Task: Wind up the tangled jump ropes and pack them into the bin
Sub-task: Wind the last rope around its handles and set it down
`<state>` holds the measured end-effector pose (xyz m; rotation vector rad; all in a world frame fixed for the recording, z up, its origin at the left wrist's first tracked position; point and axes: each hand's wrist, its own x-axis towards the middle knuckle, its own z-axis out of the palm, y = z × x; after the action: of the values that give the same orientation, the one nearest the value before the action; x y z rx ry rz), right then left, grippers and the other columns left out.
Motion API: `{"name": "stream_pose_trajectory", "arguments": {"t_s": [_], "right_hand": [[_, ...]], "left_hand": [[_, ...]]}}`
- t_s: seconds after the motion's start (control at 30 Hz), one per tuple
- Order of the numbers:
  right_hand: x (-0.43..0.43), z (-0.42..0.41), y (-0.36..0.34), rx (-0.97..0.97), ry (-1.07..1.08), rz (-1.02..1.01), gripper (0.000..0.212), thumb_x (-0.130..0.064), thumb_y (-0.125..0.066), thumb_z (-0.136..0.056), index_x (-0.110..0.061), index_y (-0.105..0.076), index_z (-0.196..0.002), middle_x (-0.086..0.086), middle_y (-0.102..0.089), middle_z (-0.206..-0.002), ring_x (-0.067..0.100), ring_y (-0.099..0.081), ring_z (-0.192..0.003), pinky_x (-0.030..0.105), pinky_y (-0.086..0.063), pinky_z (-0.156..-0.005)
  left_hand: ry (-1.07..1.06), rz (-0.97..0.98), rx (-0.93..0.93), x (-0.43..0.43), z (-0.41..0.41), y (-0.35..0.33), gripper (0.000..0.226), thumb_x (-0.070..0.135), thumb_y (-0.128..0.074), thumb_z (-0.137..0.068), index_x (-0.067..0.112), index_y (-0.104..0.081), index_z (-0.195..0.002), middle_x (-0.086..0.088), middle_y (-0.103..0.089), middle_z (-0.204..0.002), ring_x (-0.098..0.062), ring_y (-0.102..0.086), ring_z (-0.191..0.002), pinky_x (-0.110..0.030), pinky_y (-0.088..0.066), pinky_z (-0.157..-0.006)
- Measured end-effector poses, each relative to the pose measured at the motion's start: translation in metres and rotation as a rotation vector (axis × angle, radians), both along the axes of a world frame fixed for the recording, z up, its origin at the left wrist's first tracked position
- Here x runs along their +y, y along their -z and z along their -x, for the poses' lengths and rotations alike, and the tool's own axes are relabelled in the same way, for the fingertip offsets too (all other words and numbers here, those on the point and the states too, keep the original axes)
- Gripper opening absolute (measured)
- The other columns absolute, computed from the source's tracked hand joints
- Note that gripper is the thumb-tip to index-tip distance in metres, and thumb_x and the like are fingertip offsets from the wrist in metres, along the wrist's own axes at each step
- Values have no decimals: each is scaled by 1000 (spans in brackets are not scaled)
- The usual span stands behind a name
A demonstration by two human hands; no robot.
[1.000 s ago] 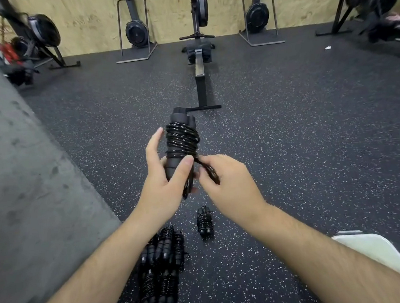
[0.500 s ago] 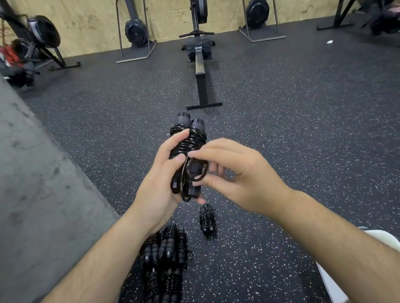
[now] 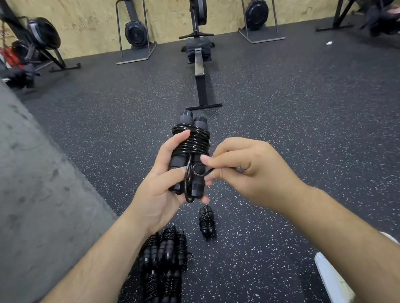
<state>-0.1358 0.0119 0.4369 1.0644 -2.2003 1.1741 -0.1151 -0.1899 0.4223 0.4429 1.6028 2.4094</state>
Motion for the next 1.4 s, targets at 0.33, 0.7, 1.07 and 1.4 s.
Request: {"name": "stream_pose_trajectory", "arguments": {"t_s": [0.33,0.7,1.07,1.4], "right_hand": [[-2,-5,1,-21,140,-163,17,-16,-67,-92,-12,-77,-79,-11,-56,-73,-3,-58,-66,7,-38,-60],[-18,-17,5,-321,172,155,6,-14,-84,-78,-14,-79,-76,-11,-52,-67,5,-51,-61,19,-40,-59],[-37,-28,14,-494,33,468,7,1,-77,-83,1,-71,-79,4,-51,-83,20,-62,-50,27,-52,-51],[-37,-26,21,-247,68,224,5,-10,-70,-90,-10,-75,-93,-7,-57,-91,8,-59,-64,24,-52,-59]], "left_hand": [[-4,71,19,8,-3,2,57,8,-50,-94,42,-53,-139,-13,-63,-119,-31,-62,-89,-50,-57,-68],[4,32,5,10,-2,1,70,1,-38,-80,32,-50,-142,-14,-63,-127,-29,-59,-82,-45,-53,-64],[-46,12,7,9,-5,-5,70,0,-37,-77,32,-54,-137,-24,-59,-129,-38,-51,-86,-41,-51,-61],[-76,40,-2,9,-9,-4,66,5,-35,-78,33,-57,-134,-13,-65,-128,-33,-62,-100,-49,-42,-85]]}}
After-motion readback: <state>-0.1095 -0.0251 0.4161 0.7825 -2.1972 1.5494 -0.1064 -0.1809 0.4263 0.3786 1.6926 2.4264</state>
